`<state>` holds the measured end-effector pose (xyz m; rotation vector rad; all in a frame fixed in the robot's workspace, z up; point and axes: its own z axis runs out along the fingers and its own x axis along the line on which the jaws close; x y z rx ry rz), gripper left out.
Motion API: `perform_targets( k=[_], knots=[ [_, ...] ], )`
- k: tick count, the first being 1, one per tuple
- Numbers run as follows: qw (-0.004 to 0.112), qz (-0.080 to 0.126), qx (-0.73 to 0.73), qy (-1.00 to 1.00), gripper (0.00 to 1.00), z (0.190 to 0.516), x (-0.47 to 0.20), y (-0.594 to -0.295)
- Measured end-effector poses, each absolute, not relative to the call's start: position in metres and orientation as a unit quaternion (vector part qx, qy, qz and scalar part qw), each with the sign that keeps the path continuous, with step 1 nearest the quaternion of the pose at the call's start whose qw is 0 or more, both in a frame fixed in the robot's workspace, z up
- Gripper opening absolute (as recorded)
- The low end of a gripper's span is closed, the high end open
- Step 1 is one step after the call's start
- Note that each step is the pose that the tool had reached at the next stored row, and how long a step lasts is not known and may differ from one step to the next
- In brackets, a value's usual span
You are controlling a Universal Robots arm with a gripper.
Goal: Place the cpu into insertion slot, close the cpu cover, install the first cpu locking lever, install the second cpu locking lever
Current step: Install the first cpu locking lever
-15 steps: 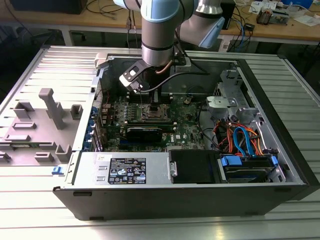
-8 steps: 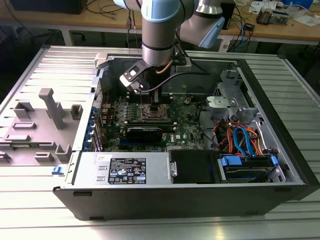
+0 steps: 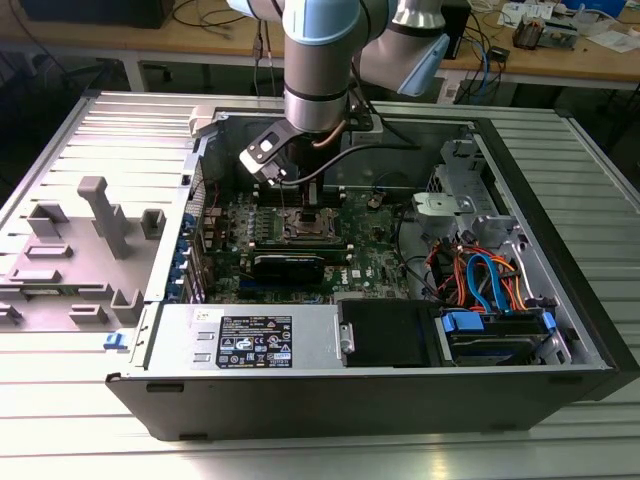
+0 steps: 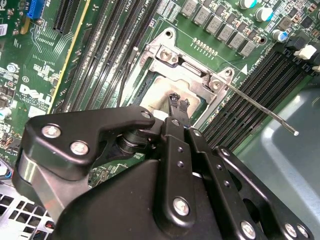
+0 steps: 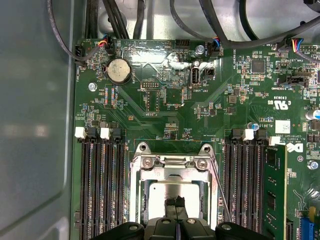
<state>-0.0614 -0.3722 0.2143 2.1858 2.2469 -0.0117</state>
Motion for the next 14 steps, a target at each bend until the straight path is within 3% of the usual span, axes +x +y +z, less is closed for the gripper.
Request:
perform_targets(
  k=[14],
  knots=[
    [0.003, -0.004, 0.679, 0.734, 0.11, 0.231, -0.062, -0.372]
  ],
)
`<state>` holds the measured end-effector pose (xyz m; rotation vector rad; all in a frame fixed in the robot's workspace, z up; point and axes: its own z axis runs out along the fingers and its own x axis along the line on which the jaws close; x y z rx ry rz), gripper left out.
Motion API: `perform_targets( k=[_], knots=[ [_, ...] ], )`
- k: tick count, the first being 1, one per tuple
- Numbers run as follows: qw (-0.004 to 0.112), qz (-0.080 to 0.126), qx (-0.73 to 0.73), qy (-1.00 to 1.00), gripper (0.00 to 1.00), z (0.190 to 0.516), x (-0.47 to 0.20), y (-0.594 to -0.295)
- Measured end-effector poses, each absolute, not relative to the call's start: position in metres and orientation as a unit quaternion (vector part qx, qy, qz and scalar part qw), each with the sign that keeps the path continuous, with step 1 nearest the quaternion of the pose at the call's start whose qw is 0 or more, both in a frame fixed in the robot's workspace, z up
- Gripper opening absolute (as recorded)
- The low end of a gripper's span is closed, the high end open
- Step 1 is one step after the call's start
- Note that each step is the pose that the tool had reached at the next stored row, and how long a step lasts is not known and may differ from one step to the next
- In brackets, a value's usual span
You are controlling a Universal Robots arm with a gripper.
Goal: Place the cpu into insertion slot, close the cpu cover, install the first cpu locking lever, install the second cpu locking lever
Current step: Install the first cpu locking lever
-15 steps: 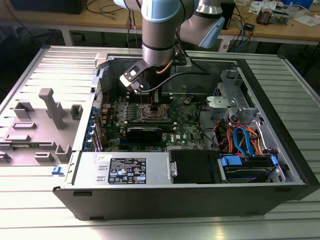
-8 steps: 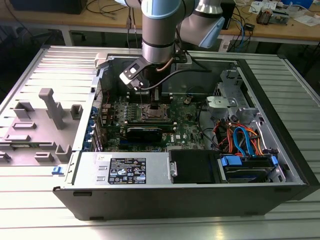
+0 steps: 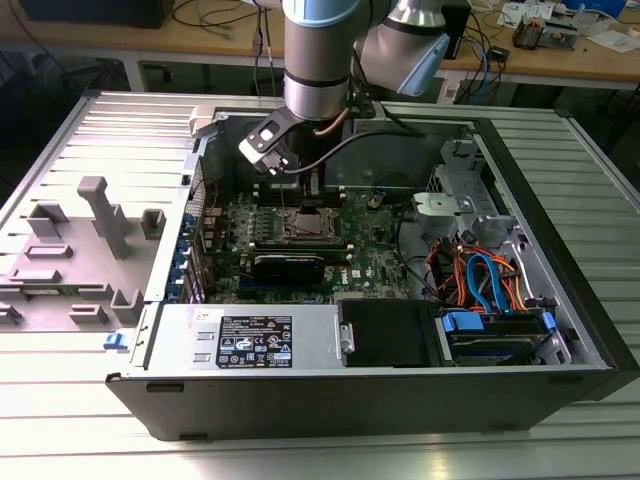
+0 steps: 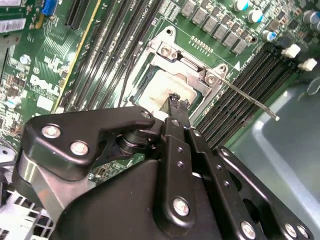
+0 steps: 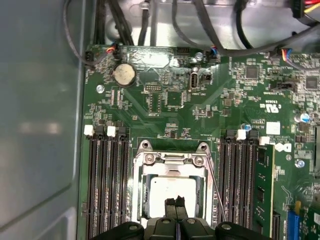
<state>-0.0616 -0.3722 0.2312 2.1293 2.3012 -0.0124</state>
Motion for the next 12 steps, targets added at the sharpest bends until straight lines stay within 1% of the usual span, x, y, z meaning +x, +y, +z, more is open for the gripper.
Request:
perform_targets(
  k=[4, 8, 12],
  knots=[
    [0.003, -0.004, 0.669, 0.743, 0.11, 0.234, -0.062, -0.372],
    [0.003, -0.004, 0.668, 0.744, 0.11, 0.251, -0.062, -0.372],
    [0.003, -0.004, 0.636, 0.771, 0.11, 0.251, -0.062, -0.372]
  ],
)
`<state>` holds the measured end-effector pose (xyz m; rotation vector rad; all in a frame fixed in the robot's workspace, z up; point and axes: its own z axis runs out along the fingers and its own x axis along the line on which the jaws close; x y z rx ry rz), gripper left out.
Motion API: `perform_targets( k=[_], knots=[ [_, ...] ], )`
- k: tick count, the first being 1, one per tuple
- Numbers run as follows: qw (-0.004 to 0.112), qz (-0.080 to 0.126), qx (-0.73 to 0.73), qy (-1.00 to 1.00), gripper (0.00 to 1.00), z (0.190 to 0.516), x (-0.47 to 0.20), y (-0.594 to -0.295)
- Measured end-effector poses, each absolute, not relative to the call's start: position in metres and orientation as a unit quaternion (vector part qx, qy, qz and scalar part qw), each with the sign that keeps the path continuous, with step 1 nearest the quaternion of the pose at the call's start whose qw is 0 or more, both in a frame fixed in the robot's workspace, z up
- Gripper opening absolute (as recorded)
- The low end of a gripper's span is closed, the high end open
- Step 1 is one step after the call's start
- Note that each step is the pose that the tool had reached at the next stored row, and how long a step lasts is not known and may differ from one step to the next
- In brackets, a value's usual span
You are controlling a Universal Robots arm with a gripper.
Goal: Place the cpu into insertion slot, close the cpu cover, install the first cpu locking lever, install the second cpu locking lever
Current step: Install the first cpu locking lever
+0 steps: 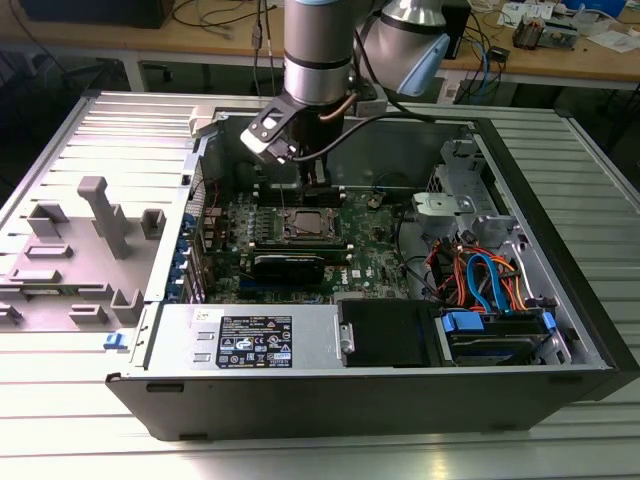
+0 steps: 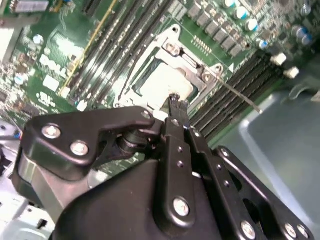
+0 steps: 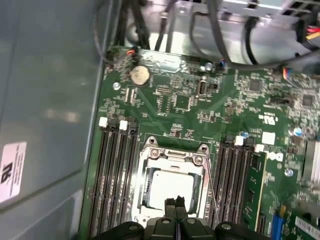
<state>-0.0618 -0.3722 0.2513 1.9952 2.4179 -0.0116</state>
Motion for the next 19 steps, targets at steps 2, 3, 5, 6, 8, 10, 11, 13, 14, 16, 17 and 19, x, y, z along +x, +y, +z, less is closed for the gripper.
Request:
perform_targets(
  k=[2, 3, 5, 6, 8, 10, 11, 13, 14, 16, 17, 19],
  knots=[
    [0.004, -0.004, 0.622, 0.783, 0.11, 0.2512, -0.0618, -0.3722],
    [0.004, -0.004, 0.614, 0.789, 0.11, 0.251, -0.0618, -0.3722],
    [0.004, -0.004, 0.599, 0.8, 0.11, 0.2509, -0.0618, -0.3722],
    [0.004, -0.004, 0.59, 0.807, 0.11, 0.2508, -0.0618, -0.3722],
    [0.004, -0.003, 0.575, 0.818, 0.11, 0.2508, -0.0618, -0.3722],
    [0.004, -0.003, 0.56, 0.828, 0.11, 0.2508, -0.0618, -0.3722],
    [0.004, -0.003, 0.56, 0.828, 0.11, 0.2507, -0.0618, -0.3723],
    [0.004, -0.003, 0.56, 0.828, 0.11, 0.2508, -0.0619, -0.3723],
    [0.004, -0.003, 0.56, 0.828, 0.11, 0.2508, -0.0618, -0.3724],
    [0.004, -0.003, 0.56, 0.828, 0.11, 0.2508, -0.0618, -0.3727],
    [0.004, -0.003, 0.56, 0.828, 0.11, 0.2508, -0.0618, -0.3727],
    [0.004, -0.003, 0.56, 0.829, 0.11, 0.2508, -0.0618, -0.3727]
  ],
)
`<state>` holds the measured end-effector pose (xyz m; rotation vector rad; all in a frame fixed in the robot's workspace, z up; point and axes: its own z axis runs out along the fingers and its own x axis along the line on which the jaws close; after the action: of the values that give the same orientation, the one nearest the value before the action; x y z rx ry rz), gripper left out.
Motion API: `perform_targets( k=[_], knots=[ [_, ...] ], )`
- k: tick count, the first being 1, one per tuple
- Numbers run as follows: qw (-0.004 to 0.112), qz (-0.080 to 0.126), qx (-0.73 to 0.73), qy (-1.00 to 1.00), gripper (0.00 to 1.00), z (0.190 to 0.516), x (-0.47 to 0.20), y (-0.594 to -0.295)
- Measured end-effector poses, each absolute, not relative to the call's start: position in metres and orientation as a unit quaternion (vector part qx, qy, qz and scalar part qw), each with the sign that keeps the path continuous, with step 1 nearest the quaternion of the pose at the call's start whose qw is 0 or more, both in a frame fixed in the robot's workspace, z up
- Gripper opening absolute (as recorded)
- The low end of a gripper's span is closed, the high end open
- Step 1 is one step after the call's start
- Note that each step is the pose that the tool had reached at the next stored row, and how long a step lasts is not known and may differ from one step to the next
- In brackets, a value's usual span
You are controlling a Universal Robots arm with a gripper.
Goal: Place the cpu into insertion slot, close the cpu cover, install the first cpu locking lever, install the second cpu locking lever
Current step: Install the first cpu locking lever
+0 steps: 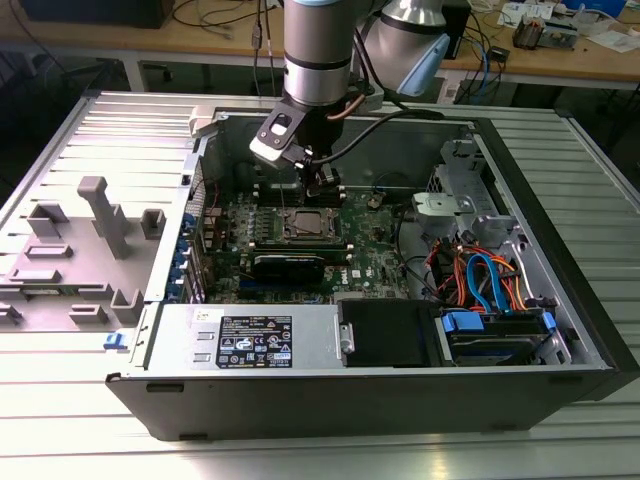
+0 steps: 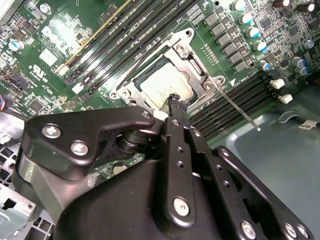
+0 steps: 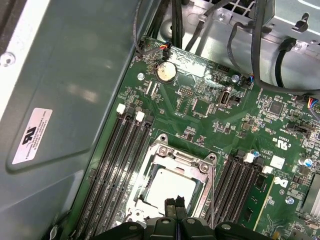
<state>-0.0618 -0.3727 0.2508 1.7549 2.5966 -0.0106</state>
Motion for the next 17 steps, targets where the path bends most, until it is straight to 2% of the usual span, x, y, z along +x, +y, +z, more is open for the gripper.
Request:
perform_targets(
  k=[17],
  knots=[
    [0.004, -0.003, 0.519, 0.855, 0.11, 0.2524, -0.0644, -0.3729]
  ],
)
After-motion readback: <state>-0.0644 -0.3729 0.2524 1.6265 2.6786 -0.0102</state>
